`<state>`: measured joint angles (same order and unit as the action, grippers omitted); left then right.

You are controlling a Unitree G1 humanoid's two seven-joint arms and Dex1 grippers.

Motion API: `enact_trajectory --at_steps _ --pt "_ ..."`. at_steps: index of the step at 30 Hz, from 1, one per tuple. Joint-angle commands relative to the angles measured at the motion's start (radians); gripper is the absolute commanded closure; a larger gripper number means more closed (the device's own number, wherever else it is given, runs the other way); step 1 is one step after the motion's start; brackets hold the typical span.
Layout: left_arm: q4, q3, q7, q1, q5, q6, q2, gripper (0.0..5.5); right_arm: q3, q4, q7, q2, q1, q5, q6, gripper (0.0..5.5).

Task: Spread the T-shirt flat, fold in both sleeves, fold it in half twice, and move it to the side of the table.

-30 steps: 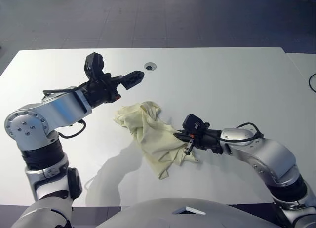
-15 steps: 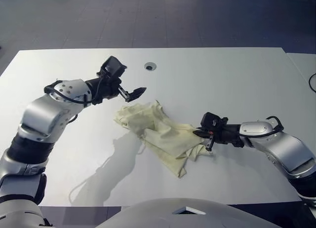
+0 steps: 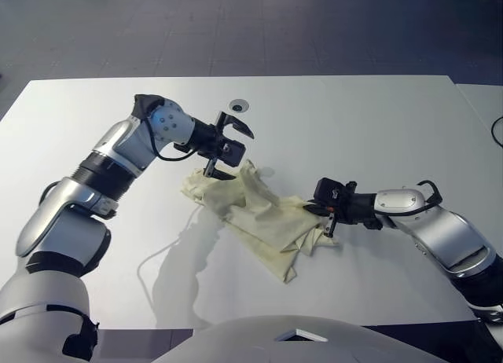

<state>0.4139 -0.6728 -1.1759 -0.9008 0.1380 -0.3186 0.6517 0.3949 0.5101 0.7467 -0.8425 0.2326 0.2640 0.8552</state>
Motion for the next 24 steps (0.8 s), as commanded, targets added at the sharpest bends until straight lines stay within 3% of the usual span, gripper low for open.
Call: enact_trajectory --at_steps 1,4,8,24 --pt "0.06 0.006 -0.061 -0.031 0.025 -0.023 -0.068 0.1 -0.001 -0.001 0.01 0.008 0.004 -0.014 -0.004 5.48" --pt "0.104 0.011 -0.088 -0.044 0.046 -0.036 -0.105 0.1 -0.001 -0.004 0.01 0.014 0.004 -0.023 -0.004 5.48" --pt "0.176 0.006 -0.074 -0.053 0.102 -0.073 -0.136 0.68 -0.001 -0.002 0.01 0.022 0.004 -0.03 -0.002 5.5" --pt "0.267 0.057 -0.08 -0.033 0.152 -0.098 -0.17 3.49 0.0 -0.005 0.023 0.034 0.008 -0.055 -0.006 5.5"
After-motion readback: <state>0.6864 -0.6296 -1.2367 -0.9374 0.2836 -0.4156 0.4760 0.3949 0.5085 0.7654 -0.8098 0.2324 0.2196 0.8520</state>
